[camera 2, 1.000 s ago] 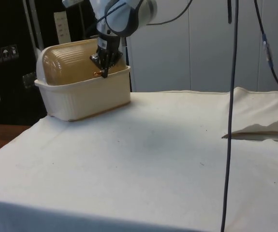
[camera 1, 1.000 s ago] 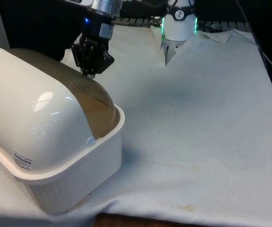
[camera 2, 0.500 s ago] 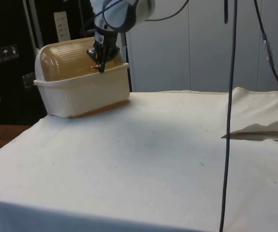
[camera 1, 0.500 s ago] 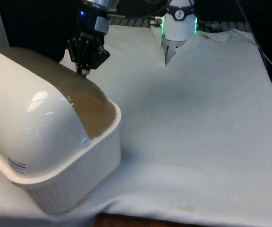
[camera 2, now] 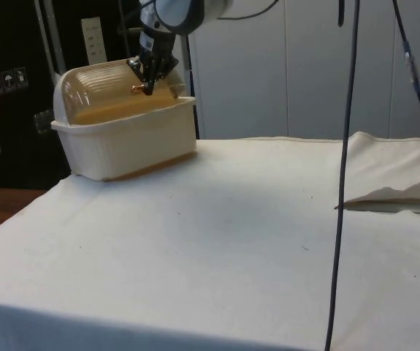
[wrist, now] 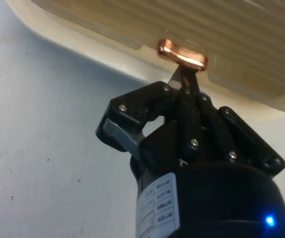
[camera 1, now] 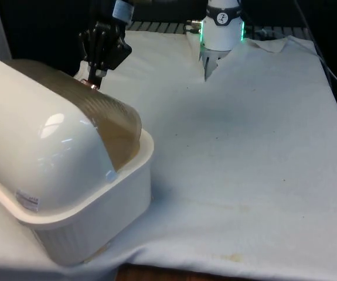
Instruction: Open the lid, then close it.
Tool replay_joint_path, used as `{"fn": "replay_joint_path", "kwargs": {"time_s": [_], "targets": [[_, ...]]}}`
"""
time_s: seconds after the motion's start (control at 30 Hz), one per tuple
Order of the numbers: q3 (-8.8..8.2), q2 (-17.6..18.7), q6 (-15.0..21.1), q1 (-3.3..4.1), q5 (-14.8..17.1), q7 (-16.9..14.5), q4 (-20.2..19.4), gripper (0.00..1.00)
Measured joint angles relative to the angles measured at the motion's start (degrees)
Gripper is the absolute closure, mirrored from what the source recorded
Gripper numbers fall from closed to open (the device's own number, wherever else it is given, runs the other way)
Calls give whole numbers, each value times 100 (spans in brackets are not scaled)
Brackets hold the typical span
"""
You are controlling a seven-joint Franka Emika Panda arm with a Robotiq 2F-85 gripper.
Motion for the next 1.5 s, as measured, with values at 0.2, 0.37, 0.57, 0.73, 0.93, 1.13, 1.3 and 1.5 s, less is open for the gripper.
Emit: {"fn": "replay_joint_path", "kwargs": {"time_s": [0.2,0.37,0.57,0.73,0.93,1.13,1.3,1.5], "targets": [[-6,-97,0,0,0,103,46,100],[-11,-149,0,0,0,195,86,100],[-17,-143,0,0,0,327,195,100],[-17,-92,0,0,0,418,258,100],[-23,80,29,0,0,596,407,100],[-46,126,40,0,0,722,510,100],[-52,126,40,0,0,791,579,100],[-63,143,40,-6,0,905,676,100]]}}
